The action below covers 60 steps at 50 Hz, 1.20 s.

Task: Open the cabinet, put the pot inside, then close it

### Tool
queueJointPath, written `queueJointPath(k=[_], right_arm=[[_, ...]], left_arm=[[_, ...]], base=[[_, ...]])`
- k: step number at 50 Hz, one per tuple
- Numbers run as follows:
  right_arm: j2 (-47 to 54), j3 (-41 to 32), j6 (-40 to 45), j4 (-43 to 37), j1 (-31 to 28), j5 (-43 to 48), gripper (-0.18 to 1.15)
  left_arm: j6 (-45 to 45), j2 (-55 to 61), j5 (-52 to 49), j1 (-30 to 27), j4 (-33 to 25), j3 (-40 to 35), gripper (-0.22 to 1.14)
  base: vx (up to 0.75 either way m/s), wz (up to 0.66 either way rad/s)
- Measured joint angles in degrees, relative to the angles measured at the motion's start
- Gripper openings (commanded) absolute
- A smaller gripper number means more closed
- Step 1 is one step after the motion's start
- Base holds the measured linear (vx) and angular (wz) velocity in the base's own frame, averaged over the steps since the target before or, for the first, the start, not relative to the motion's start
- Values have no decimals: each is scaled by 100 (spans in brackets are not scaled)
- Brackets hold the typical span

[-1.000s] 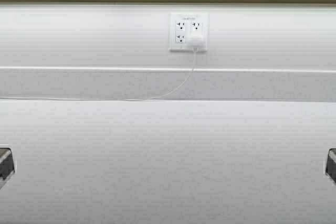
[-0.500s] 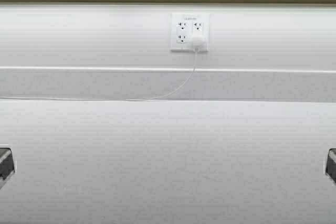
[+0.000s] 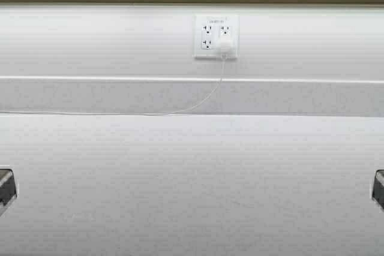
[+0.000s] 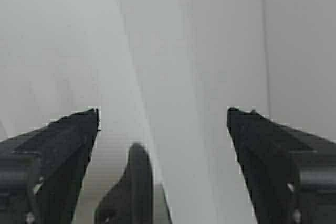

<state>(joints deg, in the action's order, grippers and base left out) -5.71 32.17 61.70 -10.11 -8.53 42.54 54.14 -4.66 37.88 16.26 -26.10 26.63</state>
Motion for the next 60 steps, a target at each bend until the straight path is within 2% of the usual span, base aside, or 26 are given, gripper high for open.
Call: queueJointPath(k=[2,4,5,11,12,14,16,21,23,28,35,49,60], right_arm=[[-44,44,-9,264,-9,-88,92],[-114,97,-18,510,-9,-211,80],[-167,132,-26,642,-9,-299,72],[-686,448,-290,1477,18,-1046,9],[-809,519,-369,1626,18,-1213,-1],[-1090,650,-554,1925,18,-1529,-11],[-1441,791,-800,2232,0,-1872,-9],[-2065,1002,-1600,2663,0,-2602,11],[-2268,1072,-1837,2751,-9,-2892,12],[-2610,1213,-2408,2848,-44,-3524,7],[-2795,1424,-3111,2865,-211,-4113,7],[-3041,1468,-3498,2883,-598,-4720,7],[-3138,1389,-3850,2936,-615,-5036,7]], left_arm=[[-88,-105,-35,-9,176,114,86],[-246,-193,-97,-26,439,202,74],[-352,-246,-141,-35,598,255,61],[-1213,-633,-712,-18,1477,694,-3],[-1362,-712,-835,-18,1573,791,-11],[-1670,-879,-1037,-9,1688,984,-15],[-2021,-1090,-1178,-9,1740,1178,-9],[-2786,-1626,-1354,0,1784,1600,9],[-3059,-1819,-1415,0,1784,1714,9],[-3647,-2259,-1802,9,1793,1881,4],[-4184,-2575,-2698,53,1802,1881,4],[-4605,-3138,-3674,167,1872,1898,4],[-4685,-3401,-4052,176,2048,1916,4]], base=[[0,0],[0,0],[0,0],[0,0],[0,0],[0,0],[0,0],[-1,-1],[-2,-1],[-5,-2],[-10,-2],[-16,-4],[-19,-7]])
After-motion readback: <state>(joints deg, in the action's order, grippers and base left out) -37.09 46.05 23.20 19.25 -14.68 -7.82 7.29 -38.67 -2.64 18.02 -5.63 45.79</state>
